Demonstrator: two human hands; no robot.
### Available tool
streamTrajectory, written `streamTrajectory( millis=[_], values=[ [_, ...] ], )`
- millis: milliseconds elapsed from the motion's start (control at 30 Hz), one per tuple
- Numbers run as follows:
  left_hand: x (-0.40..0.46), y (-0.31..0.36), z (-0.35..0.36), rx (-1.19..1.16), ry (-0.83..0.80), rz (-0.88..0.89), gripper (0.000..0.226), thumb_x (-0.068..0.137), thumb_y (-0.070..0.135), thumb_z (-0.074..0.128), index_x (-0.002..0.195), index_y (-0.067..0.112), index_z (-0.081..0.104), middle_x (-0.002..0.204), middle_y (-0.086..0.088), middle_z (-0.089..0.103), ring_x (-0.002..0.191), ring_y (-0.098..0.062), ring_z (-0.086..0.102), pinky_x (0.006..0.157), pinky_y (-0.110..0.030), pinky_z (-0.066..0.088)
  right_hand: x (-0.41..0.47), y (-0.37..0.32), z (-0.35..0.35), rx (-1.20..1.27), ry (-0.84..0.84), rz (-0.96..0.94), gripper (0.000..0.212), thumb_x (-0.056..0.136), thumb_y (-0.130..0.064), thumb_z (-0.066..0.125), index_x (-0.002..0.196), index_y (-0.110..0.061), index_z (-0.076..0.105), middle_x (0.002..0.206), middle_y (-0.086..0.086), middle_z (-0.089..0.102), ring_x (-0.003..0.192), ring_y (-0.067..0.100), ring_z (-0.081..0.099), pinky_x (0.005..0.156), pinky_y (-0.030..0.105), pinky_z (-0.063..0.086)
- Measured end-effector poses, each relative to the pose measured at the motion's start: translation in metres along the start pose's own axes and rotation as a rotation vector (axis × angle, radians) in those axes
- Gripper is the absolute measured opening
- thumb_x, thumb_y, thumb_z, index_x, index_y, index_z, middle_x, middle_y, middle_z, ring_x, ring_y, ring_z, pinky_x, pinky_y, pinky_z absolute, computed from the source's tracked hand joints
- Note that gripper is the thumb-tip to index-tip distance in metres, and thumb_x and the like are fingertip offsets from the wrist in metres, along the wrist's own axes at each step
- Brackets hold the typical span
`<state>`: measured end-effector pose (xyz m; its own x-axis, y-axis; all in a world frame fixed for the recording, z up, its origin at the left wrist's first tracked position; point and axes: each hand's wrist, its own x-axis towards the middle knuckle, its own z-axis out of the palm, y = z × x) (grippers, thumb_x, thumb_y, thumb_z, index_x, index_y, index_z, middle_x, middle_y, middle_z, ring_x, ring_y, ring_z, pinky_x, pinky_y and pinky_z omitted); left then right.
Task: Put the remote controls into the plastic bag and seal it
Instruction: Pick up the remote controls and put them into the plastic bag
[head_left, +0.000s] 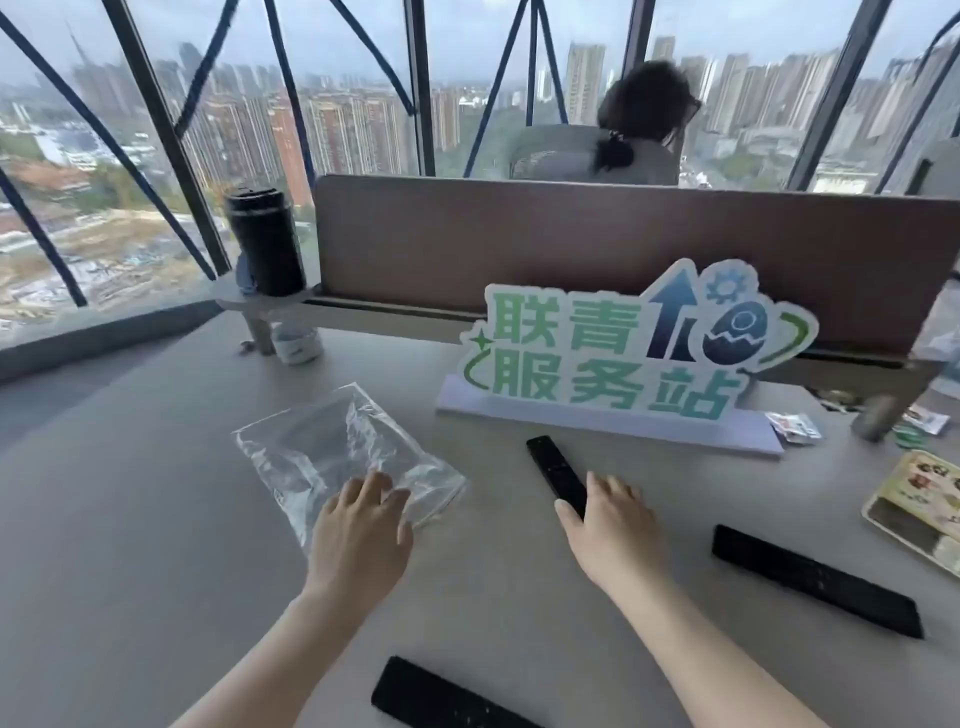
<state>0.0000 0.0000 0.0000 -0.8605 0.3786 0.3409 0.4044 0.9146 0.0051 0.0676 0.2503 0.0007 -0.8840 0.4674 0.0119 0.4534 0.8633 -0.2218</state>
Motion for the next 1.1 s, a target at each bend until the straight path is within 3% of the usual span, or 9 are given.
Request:
streamTrajectory(
  millis=[100,300,400,500,600,700,867,967,1100],
  values=[
    [-0.009,-0.006,0.002,0.040,-0.016,-0.018,0.013,0.067,0.012,0.076,0.070,0.024,0.071,0.074,0.006,0.064,0.068,-0.021,0.064,0.054,-0.036,0.052,-0.003,-0.001,0.008,-0.013,0.047,0.058,0.049,0.094,-0.050,0.048,0.125,-0.013,0.054,0.127,0.010,0.058,0.117,0.030,0.053,0.092,0.040,0.046],
    [-0.023,-0.006,-0.012,-0.085,-0.014,-0.023,0.015,0.081,0.007,0.057,0.082,0.016,0.070,0.081,-0.001,0.063,0.059,-0.029,0.065,0.051,-0.037,0.050,-0.033,-0.001,0.001,0.289,-0.152,0.149,0.026,0.086,-0.045,0.051,0.085,-0.019,0.048,0.083,0.001,0.061,0.081,0.029,0.064,0.069,0.035,0.045],
    [-0.025,-0.002,-0.023,-0.119,-0.026,-0.013,0.013,0.078,0.005,0.061,0.078,0.015,0.069,0.075,-0.003,0.061,0.055,-0.032,0.065,0.042,-0.035,0.050,-0.067,0.007,-0.025,0.632,-0.188,0.165,0.028,0.083,-0.039,0.055,0.067,-0.018,0.047,0.058,0.000,0.053,0.053,0.023,0.052,0.056,0.032,0.033],
    [-0.029,0.004,-0.036,-0.125,-0.004,0.019,0.017,0.066,0.000,0.072,0.065,0.016,0.067,0.063,-0.001,0.058,0.042,-0.027,0.061,0.032,-0.029,0.044,-0.105,0.018,-0.060,1.036,-0.299,0.152,0.023,0.087,-0.027,0.059,0.069,-0.014,0.052,0.046,-0.001,0.034,0.036,0.014,0.025,0.046,0.026,0.017],
    [-0.036,0.015,-0.053,-0.198,0.082,0.070,0.013,0.079,0.006,0.062,0.067,0.011,0.063,0.068,-0.005,0.055,0.049,-0.031,0.060,0.039,-0.033,0.044,-0.135,0.011,-0.085,1.047,-0.552,0.073,0.022,0.088,-0.026,0.057,0.073,-0.010,0.055,0.048,-0.003,0.023,0.043,0.014,0.014,0.045,0.027,0.011],
    [-0.046,0.026,-0.063,-0.280,0.143,0.079,0.022,0.090,0.015,0.046,0.077,0.007,0.061,0.075,-0.006,0.050,0.060,-0.033,0.056,0.049,-0.035,0.038,-0.142,-0.016,-0.083,0.937,-0.655,0.053,0.028,0.087,-0.034,0.062,0.069,-0.012,0.062,0.047,-0.005,0.023,0.042,0.012,0.014,0.044,0.025,0.012],
    [-0.065,0.028,-0.071,-0.362,0.151,0.066,0.023,0.092,0.019,0.045,0.079,0.009,0.062,0.079,-0.004,0.051,0.064,-0.031,0.054,0.052,-0.031,0.035,-0.137,-0.064,-0.047,1.105,-0.559,0.076,0.025,0.088,-0.034,0.068,0.072,-0.015,0.063,0.049,-0.005,0.051,0.035,0.008,0.021,0.036,0.019,0.015],
    [-0.072,0.023,-0.069,-0.402,0.161,0.026,0.025,0.092,0.018,0.045,0.073,0.009,0.058,0.074,0.000,0.044,0.060,-0.026,0.046,0.052,-0.030,0.033,-0.139,-0.068,-0.036,1.206,-0.389,0.129,0.019,0.093,-0.021,0.062,0.094,-0.004,0.071,0.064,0.001,0.069,0.035,0.009,0.028,0.034,0.018,0.020],
    [-0.078,0.020,-0.068,-0.459,0.163,-0.003,0.025,0.094,0.020,0.046,0.079,0.011,0.064,0.079,-0.005,0.056,0.066,-0.028,0.057,0.054,-0.032,0.038,-0.152,-0.037,-0.034,0.847,-0.084,0.052,0.020,0.090,-0.022,0.057,0.082,-0.016,0.074,0.070,-0.001,0.074,0.053,0.010,0.058,0.055,0.026,0.045]
  ],
)
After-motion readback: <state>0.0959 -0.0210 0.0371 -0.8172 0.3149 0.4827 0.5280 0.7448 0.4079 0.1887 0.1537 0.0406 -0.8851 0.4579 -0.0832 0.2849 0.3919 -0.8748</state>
